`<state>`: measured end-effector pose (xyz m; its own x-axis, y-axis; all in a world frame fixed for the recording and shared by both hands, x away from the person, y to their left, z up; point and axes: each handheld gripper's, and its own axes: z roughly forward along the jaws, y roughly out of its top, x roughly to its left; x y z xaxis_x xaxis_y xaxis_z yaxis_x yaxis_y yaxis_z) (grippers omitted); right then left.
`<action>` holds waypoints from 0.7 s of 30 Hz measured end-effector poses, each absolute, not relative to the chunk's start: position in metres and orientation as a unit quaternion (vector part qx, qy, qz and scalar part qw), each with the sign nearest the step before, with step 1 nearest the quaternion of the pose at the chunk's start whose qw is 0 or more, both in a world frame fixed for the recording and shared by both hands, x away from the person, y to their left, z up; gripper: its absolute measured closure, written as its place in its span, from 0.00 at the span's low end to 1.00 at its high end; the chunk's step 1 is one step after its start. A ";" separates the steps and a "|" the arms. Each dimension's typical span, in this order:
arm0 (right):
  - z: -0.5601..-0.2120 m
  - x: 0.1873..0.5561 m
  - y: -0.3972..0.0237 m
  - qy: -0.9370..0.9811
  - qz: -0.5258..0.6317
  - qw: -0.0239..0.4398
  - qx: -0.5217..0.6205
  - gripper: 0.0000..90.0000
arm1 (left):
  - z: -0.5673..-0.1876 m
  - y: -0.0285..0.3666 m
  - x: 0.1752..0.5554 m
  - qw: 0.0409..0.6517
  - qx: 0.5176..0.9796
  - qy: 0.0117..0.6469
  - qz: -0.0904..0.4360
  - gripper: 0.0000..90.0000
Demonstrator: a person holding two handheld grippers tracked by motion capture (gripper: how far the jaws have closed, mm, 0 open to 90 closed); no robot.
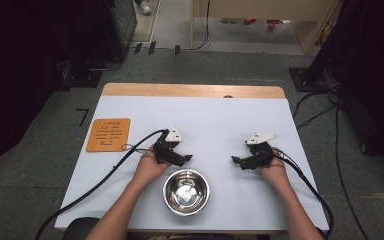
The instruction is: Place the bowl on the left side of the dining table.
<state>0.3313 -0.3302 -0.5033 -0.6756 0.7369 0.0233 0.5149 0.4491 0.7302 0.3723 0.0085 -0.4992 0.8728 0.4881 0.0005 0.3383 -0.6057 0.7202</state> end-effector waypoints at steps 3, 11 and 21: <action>-0.503 0.331 -0.330 0.838 0.369 0.150 0.374 0.14 | -0.499 0.008 0.372 0.378 0.891 0.232 0.099 0.14; -0.503 0.331 -0.330 0.838 0.369 0.150 0.374 0.14 | -0.499 0.008 0.373 0.378 0.891 0.232 0.098 0.14; -0.503 0.331 -0.330 0.838 0.369 0.150 0.374 0.14 | -0.496 0.011 0.375 0.381 0.887 0.247 0.087 0.17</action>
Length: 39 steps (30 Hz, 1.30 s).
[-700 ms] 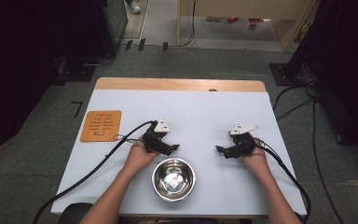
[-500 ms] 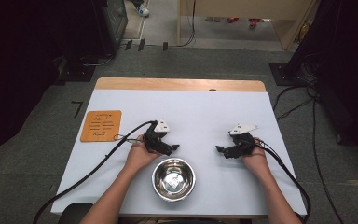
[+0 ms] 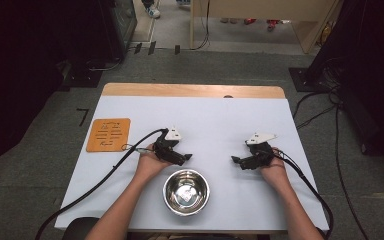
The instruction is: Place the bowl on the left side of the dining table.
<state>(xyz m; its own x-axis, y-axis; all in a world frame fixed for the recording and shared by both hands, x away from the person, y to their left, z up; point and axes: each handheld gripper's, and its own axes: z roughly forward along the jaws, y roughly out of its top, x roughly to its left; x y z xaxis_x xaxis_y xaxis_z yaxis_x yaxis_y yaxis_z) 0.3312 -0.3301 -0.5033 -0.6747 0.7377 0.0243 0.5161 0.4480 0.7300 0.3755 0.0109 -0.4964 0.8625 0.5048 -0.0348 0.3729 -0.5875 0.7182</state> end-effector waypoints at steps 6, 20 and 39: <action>-0.503 0.331 -0.330 0.838 0.369 0.150 0.374 0.14 | -0.493 0.018 0.379 0.382 0.881 0.271 0.074 0.17; -0.503 0.331 -0.330 0.838 0.368 0.151 0.373 0.14 | -0.480 0.022 0.376 0.377 0.877 0.295 0.045 0.17; -0.503 0.331 -0.330 0.838 0.369 0.151 0.373 0.14 | -0.463 0.025 0.365 0.379 0.878 0.292 0.029 0.17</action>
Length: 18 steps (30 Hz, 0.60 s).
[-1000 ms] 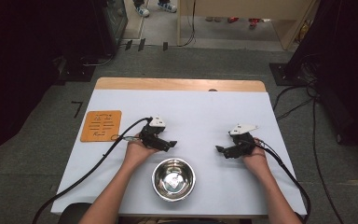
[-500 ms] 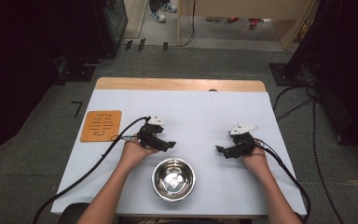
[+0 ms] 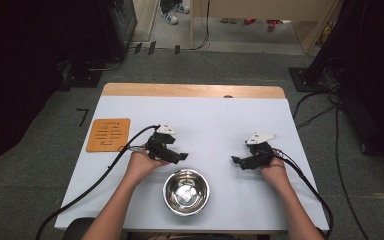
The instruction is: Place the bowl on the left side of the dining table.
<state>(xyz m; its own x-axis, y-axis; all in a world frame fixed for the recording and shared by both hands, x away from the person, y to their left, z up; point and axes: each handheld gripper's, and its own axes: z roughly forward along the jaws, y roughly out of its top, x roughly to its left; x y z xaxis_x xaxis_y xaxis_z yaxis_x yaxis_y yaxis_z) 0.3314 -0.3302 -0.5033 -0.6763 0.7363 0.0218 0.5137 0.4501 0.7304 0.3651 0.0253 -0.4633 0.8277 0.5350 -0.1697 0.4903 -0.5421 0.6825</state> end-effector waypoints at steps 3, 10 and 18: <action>-0.503 0.331 -0.330 0.838 0.369 0.151 0.373 0.14 | -0.462 0.026 0.364 0.383 0.876 0.293 0.027 0.17; -0.503 0.331 -0.330 0.838 0.368 0.151 0.373 0.14 | -0.457 0.025 0.359 0.384 0.875 0.293 0.018 0.17; -0.503 0.331 -0.330 0.838 0.369 0.151 0.373 0.14 | -0.452 0.026 0.354 0.387 0.876 0.288 0.017 0.17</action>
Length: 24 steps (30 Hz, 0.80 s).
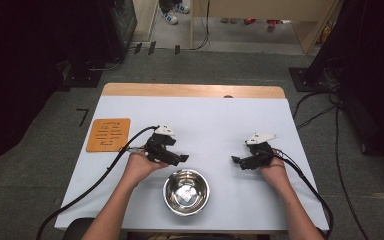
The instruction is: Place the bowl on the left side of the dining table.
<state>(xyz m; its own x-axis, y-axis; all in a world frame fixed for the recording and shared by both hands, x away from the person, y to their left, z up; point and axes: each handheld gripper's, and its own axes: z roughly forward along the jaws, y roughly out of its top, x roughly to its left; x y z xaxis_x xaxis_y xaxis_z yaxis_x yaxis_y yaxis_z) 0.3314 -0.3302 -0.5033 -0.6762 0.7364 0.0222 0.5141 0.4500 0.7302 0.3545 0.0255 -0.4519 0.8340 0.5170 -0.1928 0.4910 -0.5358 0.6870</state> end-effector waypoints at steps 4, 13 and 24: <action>-0.503 0.331 -0.330 0.838 0.369 0.151 0.373 0.14 | -0.450 0.025 0.352 0.386 0.876 0.287 0.015 0.17; -0.503 0.331 -0.330 0.838 0.369 0.151 0.373 0.14 | -0.447 0.024 0.346 0.387 0.879 0.280 0.003 0.17; -0.503 0.331 -0.330 0.838 0.369 0.151 0.373 0.14 | -0.445 0.022 0.336 0.385 0.882 0.272 -0.011 0.18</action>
<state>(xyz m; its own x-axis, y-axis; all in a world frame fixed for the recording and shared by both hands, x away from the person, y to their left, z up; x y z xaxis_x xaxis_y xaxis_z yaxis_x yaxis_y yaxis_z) 0.3314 -0.3302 -0.5033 -0.6763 0.7363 0.0227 0.5141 0.4497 0.7304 0.3357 0.0218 -0.4445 0.8520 0.4706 -0.2293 0.4881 -0.5560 0.6728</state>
